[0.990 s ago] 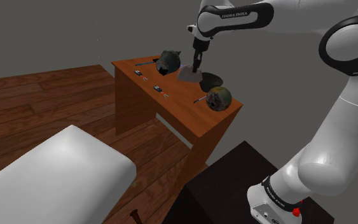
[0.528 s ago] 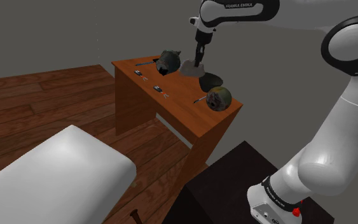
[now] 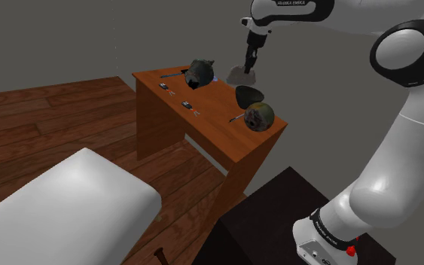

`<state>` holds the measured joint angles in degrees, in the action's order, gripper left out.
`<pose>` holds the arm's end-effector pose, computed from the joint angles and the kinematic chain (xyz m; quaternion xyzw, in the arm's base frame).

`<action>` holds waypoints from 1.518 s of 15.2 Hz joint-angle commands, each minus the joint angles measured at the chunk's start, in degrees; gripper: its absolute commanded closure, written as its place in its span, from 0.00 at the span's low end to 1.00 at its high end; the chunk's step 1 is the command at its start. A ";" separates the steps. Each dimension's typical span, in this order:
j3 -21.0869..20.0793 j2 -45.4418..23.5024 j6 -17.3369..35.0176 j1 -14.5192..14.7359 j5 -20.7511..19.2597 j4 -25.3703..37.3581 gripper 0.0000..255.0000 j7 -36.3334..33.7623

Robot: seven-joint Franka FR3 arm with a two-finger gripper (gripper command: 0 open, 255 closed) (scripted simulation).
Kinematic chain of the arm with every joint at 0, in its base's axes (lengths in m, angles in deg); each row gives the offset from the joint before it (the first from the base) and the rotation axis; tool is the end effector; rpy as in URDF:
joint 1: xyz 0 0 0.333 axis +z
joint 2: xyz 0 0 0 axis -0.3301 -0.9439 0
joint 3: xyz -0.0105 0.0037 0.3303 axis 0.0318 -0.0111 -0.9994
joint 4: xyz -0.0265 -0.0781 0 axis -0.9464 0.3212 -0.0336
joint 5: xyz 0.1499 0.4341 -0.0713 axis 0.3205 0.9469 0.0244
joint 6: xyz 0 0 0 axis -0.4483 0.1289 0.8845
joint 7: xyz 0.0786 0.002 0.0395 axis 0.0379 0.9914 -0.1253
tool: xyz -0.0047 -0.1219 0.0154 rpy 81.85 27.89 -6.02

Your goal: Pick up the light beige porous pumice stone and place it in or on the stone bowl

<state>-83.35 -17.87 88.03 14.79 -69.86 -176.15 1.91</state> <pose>0.7157 -0.1358 0.4853 0.9110 0.4068 -0.0118 0.0675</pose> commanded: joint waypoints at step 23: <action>3.59 -9.05 4.87 -9.56 3.37 5.53 1.00 13.18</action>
<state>-79.73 -26.99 92.06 5.12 -66.44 -169.77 15.27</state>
